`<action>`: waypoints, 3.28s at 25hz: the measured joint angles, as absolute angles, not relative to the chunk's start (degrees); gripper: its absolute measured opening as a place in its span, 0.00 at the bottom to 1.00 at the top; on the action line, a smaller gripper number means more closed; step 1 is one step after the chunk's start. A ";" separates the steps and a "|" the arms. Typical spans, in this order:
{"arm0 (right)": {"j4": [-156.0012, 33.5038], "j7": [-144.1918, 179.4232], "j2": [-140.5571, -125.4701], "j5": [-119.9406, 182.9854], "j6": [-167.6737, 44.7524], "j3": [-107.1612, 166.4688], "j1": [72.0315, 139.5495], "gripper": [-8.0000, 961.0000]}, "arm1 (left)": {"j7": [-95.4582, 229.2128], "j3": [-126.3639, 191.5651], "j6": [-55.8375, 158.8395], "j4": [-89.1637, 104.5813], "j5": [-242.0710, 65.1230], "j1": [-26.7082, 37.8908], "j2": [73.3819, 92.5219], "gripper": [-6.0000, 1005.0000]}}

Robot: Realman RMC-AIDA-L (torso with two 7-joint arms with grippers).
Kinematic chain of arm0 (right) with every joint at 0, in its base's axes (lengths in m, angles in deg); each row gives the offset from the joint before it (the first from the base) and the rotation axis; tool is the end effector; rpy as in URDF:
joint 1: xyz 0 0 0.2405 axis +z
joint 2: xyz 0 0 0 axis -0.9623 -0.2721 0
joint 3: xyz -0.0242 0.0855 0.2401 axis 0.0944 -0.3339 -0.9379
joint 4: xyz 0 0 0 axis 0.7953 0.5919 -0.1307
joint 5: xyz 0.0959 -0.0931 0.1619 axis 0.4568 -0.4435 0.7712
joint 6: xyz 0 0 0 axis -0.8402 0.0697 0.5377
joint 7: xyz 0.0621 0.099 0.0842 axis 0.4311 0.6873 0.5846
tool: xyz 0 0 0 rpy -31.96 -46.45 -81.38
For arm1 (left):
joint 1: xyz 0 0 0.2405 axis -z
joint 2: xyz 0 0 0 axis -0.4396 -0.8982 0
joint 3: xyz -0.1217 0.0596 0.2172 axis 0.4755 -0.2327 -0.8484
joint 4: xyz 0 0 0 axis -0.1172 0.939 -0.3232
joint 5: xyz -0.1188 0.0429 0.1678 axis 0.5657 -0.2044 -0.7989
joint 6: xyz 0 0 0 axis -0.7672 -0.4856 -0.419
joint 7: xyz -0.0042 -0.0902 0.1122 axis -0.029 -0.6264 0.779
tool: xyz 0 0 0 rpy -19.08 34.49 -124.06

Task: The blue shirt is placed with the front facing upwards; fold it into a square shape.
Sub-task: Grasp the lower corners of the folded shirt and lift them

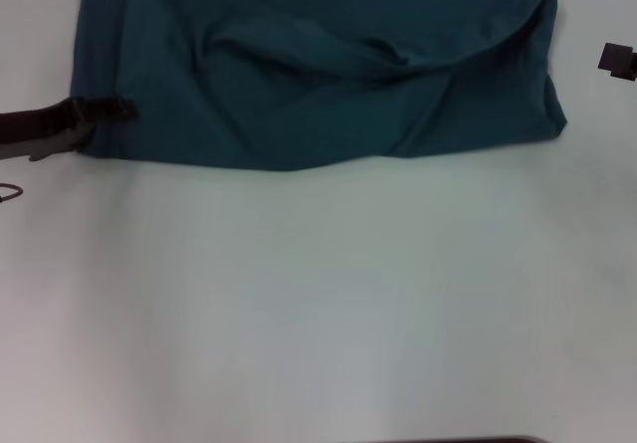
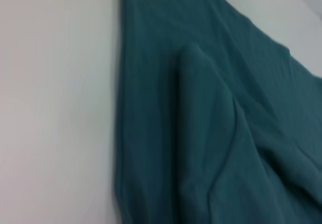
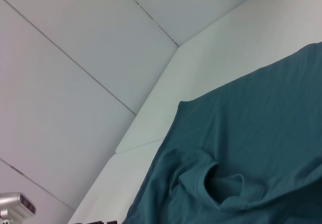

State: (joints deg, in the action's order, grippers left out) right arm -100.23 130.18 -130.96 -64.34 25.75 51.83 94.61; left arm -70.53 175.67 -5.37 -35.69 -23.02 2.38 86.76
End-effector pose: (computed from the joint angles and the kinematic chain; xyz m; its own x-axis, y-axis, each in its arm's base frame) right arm 0.3286 0.2973 0.1026 0.2768 -0.6998 -0.6586 -0.9008 -0.4276 0.0757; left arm -0.3258 0.3593 0.0145 0.0835 0.8274 0.5554 0.9948 -0.0367 -0.0949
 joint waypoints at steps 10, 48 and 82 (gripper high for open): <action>-100.21 130.18 -130.96 -64.34 26.27 51.70 94.58 0.84 | -72.95 175.18 -8.57 -37.94 -25.33 3.82 86.85 0.72; -103.76 145.33 -125.86 -90.76 21.87 52.34 104.64 0.82 | -79.99 175.23 -23.29 -41.87 -26.58 4.70 81.18 0.04; -97.59 146.23 -134.15 -101.08 3.37 63.98 114.12 0.81 | -79.69 175.32 -22.00 -41.78 -26.55 6.78 82.57 0.04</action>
State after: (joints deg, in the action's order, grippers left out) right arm -97.59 146.23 -134.15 -101.08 3.37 63.98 114.12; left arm -79.69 175.32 -22.00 -41.78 -26.55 6.78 82.57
